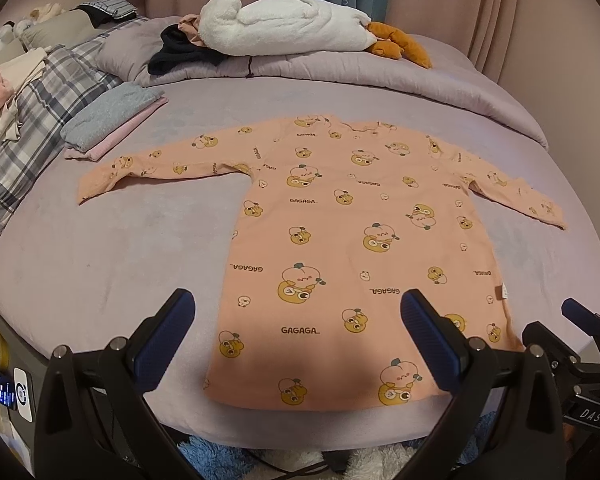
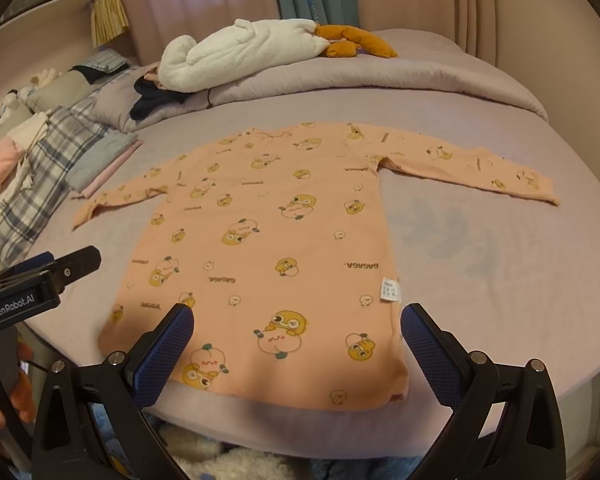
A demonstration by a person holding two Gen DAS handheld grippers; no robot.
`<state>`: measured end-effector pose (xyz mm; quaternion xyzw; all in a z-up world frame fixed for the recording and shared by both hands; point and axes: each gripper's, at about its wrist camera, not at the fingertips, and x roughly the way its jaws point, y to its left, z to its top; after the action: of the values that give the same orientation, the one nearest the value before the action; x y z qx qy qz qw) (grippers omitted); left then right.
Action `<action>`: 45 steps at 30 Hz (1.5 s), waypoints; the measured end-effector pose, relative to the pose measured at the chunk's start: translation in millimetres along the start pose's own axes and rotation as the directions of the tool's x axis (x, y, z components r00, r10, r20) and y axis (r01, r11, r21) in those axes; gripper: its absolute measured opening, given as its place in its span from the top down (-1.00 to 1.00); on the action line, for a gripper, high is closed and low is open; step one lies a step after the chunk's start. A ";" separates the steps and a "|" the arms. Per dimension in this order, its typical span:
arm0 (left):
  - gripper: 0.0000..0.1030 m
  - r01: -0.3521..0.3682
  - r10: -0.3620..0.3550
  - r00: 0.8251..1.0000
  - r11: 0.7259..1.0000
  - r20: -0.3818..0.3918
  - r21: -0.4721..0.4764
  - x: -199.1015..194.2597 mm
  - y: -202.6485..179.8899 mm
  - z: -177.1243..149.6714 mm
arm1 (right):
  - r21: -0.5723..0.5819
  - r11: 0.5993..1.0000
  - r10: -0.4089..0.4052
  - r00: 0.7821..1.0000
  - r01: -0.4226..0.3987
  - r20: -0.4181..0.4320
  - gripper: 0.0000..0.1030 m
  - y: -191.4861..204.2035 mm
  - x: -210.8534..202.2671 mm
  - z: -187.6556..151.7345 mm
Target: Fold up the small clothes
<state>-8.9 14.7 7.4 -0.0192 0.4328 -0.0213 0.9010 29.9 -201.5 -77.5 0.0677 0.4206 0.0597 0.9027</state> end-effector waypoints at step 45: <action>-0.99 -0.023 0.023 1.000 1.000 -0.010 0.000 5.0 -15.8 -2.1 | 0.000 1.000 0.001 1.000 -0.001 -0.001 -0.98 1.2 0.1 -0.5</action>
<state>-7.8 -1.4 3.0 -0.0140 0.4373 -0.0110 0.8991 29.5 -200.3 -77.7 0.0677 0.4209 0.0601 0.9026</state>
